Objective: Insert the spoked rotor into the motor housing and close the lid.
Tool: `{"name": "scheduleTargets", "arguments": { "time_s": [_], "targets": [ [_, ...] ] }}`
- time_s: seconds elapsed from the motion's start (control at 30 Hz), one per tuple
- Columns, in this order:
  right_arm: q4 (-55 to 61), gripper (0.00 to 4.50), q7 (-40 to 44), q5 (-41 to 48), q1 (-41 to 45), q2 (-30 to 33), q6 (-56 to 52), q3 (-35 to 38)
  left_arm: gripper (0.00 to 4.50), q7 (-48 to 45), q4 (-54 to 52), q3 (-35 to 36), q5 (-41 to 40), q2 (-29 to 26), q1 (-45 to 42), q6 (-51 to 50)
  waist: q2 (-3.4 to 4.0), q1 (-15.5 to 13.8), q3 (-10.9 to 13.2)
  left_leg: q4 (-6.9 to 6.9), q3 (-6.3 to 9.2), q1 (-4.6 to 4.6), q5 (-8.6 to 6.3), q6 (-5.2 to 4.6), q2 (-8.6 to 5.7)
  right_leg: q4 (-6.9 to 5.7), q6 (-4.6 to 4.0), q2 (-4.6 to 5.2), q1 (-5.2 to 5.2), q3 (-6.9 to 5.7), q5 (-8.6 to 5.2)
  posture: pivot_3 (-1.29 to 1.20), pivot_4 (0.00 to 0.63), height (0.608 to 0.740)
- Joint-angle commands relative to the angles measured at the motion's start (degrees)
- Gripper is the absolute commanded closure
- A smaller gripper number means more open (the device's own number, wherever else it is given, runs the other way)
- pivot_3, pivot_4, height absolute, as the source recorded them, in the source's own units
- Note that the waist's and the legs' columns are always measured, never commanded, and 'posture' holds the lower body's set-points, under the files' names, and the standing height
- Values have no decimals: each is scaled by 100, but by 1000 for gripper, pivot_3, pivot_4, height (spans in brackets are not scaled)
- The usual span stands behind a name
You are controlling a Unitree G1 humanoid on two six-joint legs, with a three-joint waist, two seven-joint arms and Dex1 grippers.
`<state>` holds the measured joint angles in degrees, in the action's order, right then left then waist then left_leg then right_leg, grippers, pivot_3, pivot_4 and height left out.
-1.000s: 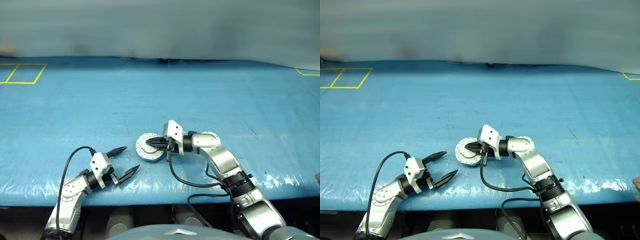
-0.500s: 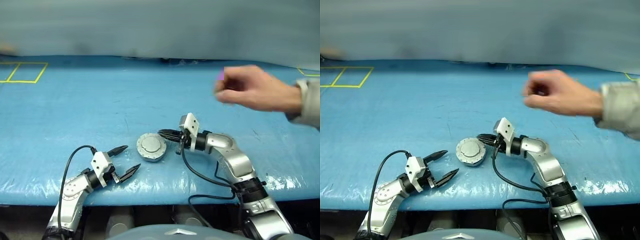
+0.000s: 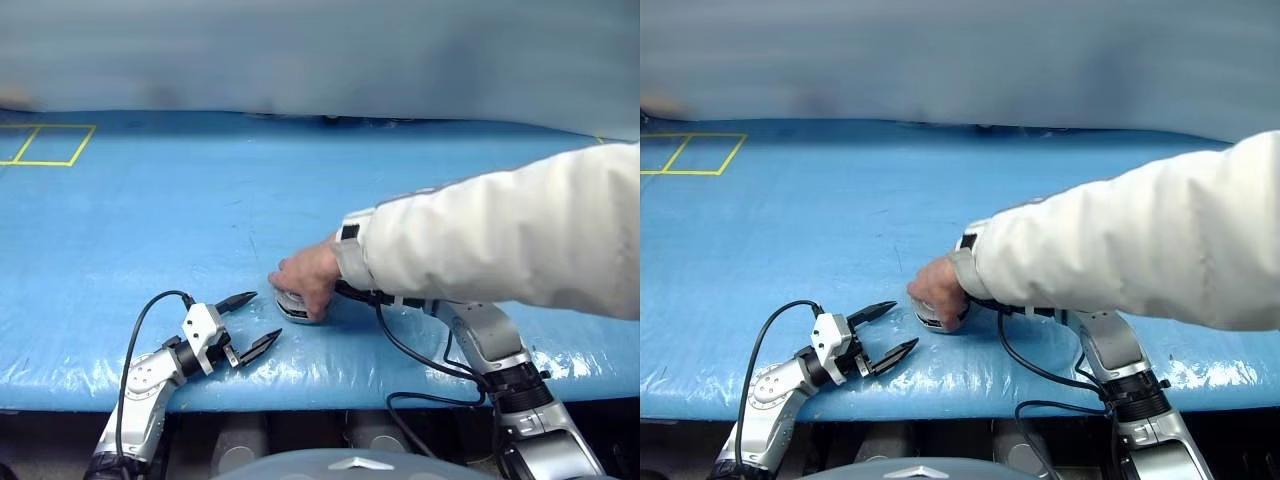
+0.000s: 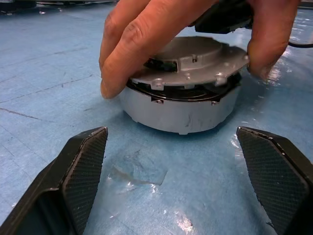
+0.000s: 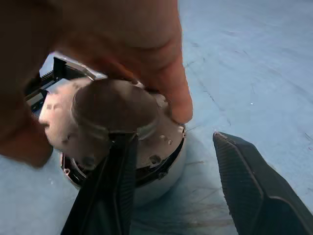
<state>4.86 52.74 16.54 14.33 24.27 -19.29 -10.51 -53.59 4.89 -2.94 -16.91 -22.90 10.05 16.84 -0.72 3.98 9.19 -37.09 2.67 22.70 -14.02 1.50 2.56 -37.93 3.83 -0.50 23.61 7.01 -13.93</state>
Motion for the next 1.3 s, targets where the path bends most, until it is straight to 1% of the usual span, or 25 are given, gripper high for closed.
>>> {"name": "scheduleTargets", "arguments": {
  "time_s": [0.03, 0.47, 0.7, 0.9, 1.07, 1.2, 1.3],
  "targets": [
    [230, 1921, 90, 118, -7, 8, 39, -4, 0, -14, -4, 3, -20, -5, -6, 61, 0, 0, 0, 0, 0, -1, 0, 0, 0, 0, 0, 0, -1, 0, 0, 0, 150, 740],
    [179, 1921, 89, 101, 25, 12, 36, -22, 0, 31, -34, 7, -6, 14, 52, 54, 0, -1, 0, -1, 0, 0, 0, 0, 0, 0, 0, 0, -1, 0, 0, 0, 150, 740],
    [109, 1921, 13, 46, 53, 97, -2, 85, 0, 51, -28, -2, -1, 16, 64, 61, 0, -4, 0, -1, -1, 0, 0, 0, 0, 0, 0, 1, -1, 0, 0, 0, 150, 740],
    [-45, 1921, -167, -101, 57, 301, 17, 225, 0, 51, -22, -14, -4, 15, 70, 70, -1, -5, 0, -2, -1, 0, 0, 0, 0, 0, 0, 1, -2, 0, 0, 0, 150, 740],
    [-159, 1921, -376, -307, 76, 407, -39, 182, 0, 44, -15, -13, -12, 18, 61, 70, 0, -3, 0, -1, -1, -1, 0, 0, 0, 0, -1, 0, -1, 0, 0, 0, 150, 740],
    [-377, 1921, -729, -552, 171, 410, -160, 233, 0, 47, -13, -8, -15, 23, 58, 78, -1, -5, 0, -2, -1, 0, 0, 0, -1, 0, 0, 1, -2, 1, 0, 0, 150, 740],
    [-531, 2512, -1048, -642, 310, 316, -291, 309, 0, 56, -9, -7, -6, 25, 58, 83, -1, -1, 0, -3, -3, 0, 0, 0, -1, 0, 0, 1, -2, 2, 1, 0, 150, 740]
  ]
}}
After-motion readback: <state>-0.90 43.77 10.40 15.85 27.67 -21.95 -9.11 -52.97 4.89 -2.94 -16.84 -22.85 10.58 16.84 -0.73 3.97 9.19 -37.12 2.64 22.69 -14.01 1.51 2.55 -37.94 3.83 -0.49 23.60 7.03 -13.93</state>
